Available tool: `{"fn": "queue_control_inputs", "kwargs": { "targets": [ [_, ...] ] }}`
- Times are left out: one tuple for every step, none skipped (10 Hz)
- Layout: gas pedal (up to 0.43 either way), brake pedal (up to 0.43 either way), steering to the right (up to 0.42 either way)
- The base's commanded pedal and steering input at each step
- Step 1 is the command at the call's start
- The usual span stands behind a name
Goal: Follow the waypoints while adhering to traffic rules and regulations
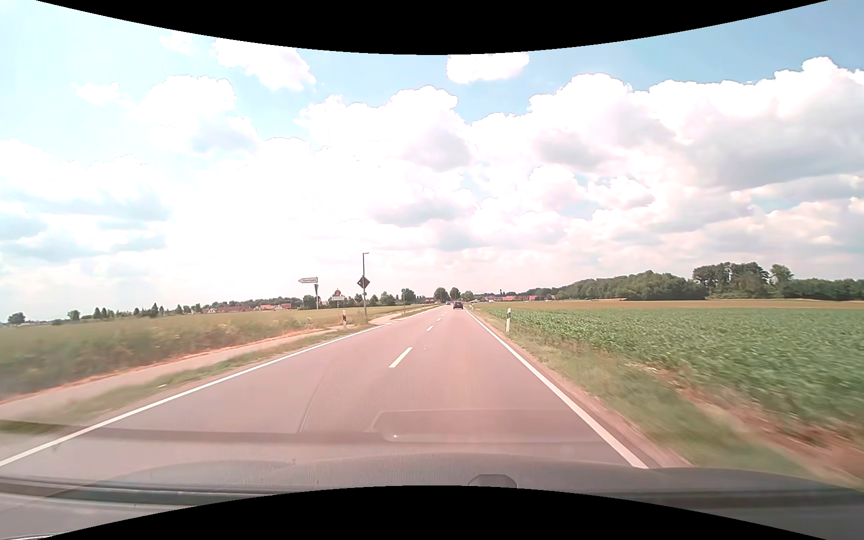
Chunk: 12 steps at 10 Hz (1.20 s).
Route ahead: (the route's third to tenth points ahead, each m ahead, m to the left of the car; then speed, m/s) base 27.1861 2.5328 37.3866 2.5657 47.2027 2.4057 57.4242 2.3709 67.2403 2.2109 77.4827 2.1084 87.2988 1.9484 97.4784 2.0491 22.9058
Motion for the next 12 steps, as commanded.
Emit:
{"fn": "queue_control_inputs", "kwargs": {
  "targets": [
    [0.220, 0.000, 0.003],
    [0.220, 0.000, 0.002],
    [0.209, 0.000, 0.001],
    [0.209, 0.000, 0.001],
    [0.209, 0.000, 0.001],
    [0.220, 0.000, 0.001],
    [0.220, 0.000, 0.001],
    [0.220, 0.000, 0.001],
    [0.220, 0.000, 0.001],
    [0.209, 0.000, 0.001],
    [0.209, 0.000, 0.001],
    [0.209, 0.000, 0.001]
  ]
}}
